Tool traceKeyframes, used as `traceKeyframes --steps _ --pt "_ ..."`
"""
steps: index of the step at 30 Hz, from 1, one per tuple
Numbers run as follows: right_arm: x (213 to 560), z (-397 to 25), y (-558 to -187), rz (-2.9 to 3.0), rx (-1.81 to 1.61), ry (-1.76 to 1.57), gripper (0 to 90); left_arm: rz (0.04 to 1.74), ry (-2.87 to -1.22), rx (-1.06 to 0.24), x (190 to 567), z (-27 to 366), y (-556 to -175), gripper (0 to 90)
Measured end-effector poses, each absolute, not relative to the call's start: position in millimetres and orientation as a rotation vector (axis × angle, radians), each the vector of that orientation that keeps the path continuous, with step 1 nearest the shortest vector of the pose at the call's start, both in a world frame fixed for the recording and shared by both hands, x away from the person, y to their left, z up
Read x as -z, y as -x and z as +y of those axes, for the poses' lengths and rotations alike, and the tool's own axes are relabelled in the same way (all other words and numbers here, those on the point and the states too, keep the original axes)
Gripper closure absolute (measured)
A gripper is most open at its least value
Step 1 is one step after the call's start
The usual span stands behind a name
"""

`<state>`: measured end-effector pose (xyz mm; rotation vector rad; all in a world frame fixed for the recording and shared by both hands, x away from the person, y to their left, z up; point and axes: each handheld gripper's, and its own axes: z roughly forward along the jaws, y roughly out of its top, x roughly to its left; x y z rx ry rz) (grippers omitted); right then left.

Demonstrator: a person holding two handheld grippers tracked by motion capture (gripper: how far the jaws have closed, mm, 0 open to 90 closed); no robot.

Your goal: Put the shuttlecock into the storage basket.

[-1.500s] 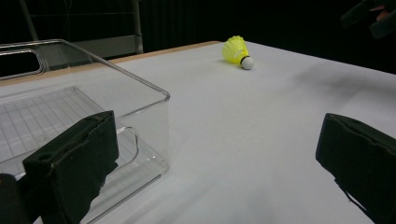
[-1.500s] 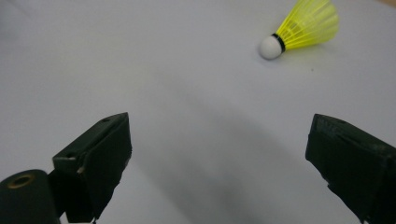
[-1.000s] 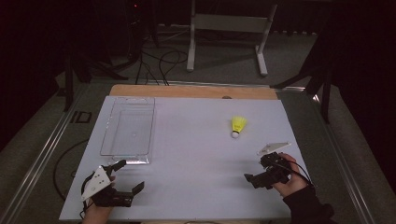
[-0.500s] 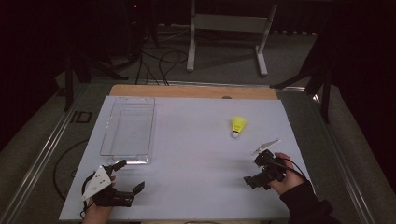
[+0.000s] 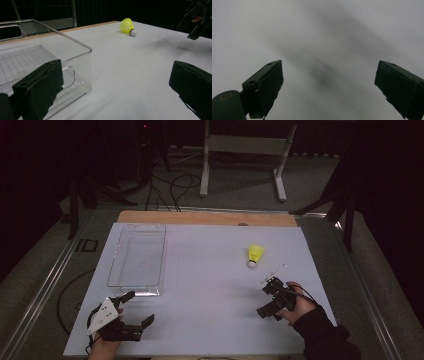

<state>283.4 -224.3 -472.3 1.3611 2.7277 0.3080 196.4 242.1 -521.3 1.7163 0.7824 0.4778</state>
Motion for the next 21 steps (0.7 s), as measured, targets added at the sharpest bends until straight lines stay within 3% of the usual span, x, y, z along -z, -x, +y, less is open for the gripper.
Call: traceKeyframes --steps 21 --pt "478.5 -194.9 -307.1 2.654 -0.236 -1.414 8.2 0.783 -1.719 -0.473 521.6 242.2 -196.7 0.3"
